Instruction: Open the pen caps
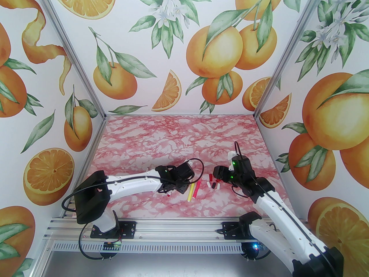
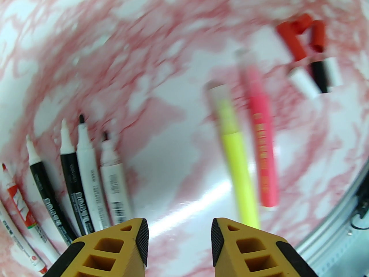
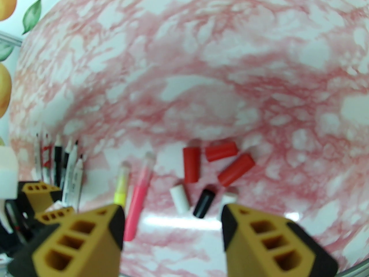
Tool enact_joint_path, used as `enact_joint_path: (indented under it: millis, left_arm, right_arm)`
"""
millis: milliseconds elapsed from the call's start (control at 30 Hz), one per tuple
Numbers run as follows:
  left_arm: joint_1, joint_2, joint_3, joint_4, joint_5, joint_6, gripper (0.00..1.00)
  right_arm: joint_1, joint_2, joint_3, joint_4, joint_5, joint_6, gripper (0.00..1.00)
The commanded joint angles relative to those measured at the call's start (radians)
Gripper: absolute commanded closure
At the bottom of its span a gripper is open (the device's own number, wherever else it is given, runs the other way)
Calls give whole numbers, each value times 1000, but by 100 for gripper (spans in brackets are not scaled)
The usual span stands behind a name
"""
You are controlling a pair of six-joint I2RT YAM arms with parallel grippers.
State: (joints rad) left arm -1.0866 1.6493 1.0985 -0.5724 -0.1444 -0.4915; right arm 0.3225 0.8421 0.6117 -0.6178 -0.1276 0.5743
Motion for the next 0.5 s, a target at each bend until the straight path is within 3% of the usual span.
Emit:
enact_joint_path:
  millis: [0, 300, 467]
  left_arm:
    - [0, 18, 27, 15, 92, -14, 56]
    - [-1, 134, 50, 126, 215, -90, 53]
    - [-1, 198, 78, 117, 203, -98, 55]
  right_arm:
    - [10, -16, 29, 0, 9, 0, 39]
    - [10, -51, 36, -28, 18, -1, 39]
    - [11, -59, 27, -31, 19, -4, 39]
